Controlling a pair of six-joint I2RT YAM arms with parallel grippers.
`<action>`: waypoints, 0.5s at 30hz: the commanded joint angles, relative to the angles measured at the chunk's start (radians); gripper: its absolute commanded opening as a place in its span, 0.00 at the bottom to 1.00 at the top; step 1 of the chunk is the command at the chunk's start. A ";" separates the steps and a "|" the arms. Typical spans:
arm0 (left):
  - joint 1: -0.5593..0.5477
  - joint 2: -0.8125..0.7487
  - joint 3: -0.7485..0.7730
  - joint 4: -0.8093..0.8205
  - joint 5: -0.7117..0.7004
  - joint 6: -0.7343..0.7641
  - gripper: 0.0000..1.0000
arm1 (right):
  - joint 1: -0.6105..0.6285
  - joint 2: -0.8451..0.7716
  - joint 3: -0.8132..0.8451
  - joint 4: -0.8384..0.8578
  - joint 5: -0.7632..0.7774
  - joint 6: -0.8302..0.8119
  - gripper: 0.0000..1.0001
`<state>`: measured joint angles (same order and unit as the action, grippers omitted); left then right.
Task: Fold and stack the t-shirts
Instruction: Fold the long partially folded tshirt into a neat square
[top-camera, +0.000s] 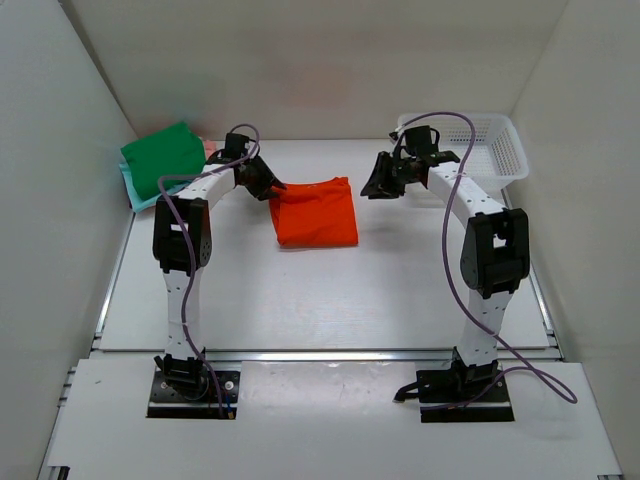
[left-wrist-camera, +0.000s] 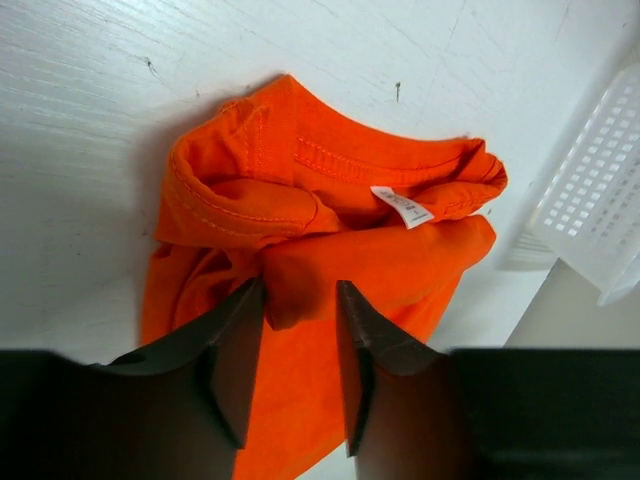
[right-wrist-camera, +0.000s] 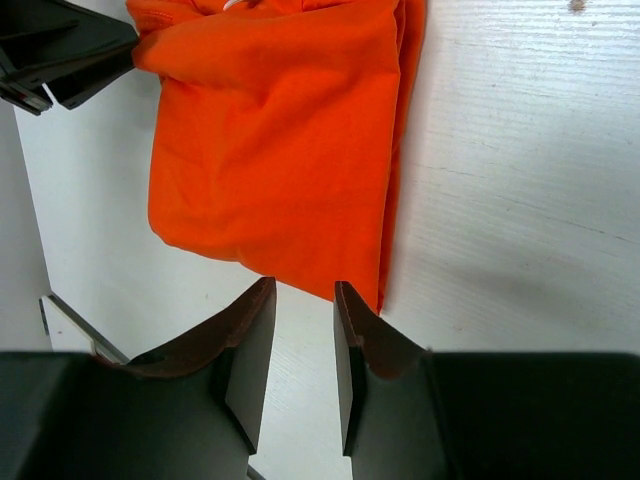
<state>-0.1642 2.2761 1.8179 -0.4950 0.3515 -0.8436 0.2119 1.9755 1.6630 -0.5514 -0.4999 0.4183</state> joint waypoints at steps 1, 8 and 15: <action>-0.012 -0.014 0.052 -0.017 0.012 -0.002 0.44 | -0.016 0.002 0.027 0.039 -0.011 0.001 0.27; -0.005 0.002 0.055 0.007 0.012 -0.037 0.06 | -0.025 0.000 0.023 0.036 -0.019 -0.001 0.28; 0.015 -0.081 -0.012 0.050 -0.029 -0.046 0.00 | -0.029 -0.006 0.000 0.045 -0.037 0.002 0.27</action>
<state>-0.1684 2.2826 1.8351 -0.4870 0.3443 -0.8745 0.1890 1.9774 1.6627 -0.5415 -0.5152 0.4183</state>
